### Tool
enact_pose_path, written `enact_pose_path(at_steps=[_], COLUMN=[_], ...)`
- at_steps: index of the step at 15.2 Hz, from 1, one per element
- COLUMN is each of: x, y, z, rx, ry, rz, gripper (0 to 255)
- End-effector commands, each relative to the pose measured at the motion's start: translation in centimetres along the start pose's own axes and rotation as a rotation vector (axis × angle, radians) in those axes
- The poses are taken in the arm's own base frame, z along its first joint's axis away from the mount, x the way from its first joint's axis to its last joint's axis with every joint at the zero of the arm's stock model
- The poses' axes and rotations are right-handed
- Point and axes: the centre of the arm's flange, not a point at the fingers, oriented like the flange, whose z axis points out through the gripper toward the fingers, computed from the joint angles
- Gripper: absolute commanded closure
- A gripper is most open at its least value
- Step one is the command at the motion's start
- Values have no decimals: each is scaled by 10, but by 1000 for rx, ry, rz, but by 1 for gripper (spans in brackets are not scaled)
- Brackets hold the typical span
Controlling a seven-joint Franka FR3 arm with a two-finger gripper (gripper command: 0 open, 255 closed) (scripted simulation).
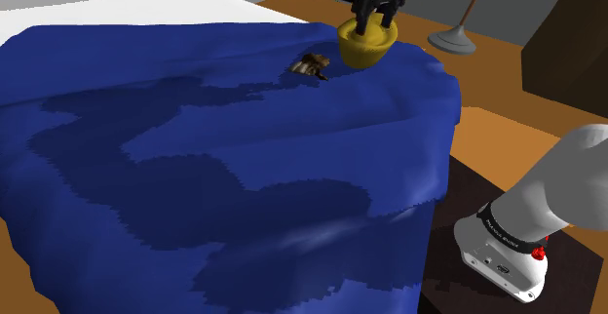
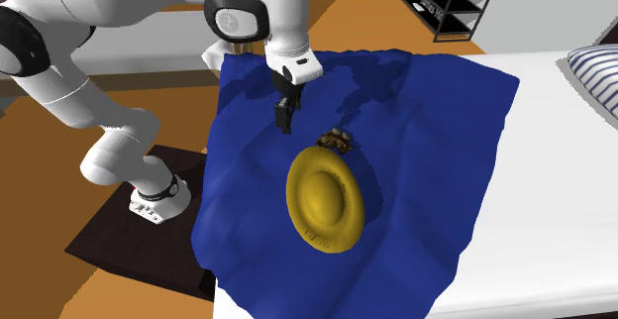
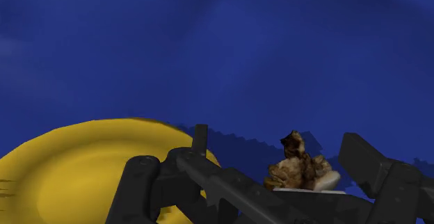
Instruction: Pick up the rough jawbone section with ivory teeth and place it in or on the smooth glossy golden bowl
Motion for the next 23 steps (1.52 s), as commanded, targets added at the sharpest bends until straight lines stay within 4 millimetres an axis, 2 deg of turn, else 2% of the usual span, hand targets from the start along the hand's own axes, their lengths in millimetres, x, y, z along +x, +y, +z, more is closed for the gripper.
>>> enact_pose_path(at_steps=[1, 11, 12, 19, 23], x=[24, 124, 125, 121, 121], y=[-15, -99, -100, -103, -103], z=[11, 54, 54, 94, 94], rx=[11, 64, 64, 64, 64], ry=[-19, -116, -117, -117, -117], rz=[-18, -105, -106, -106, -106], gripper=[0, 0, 0, 0, 0])
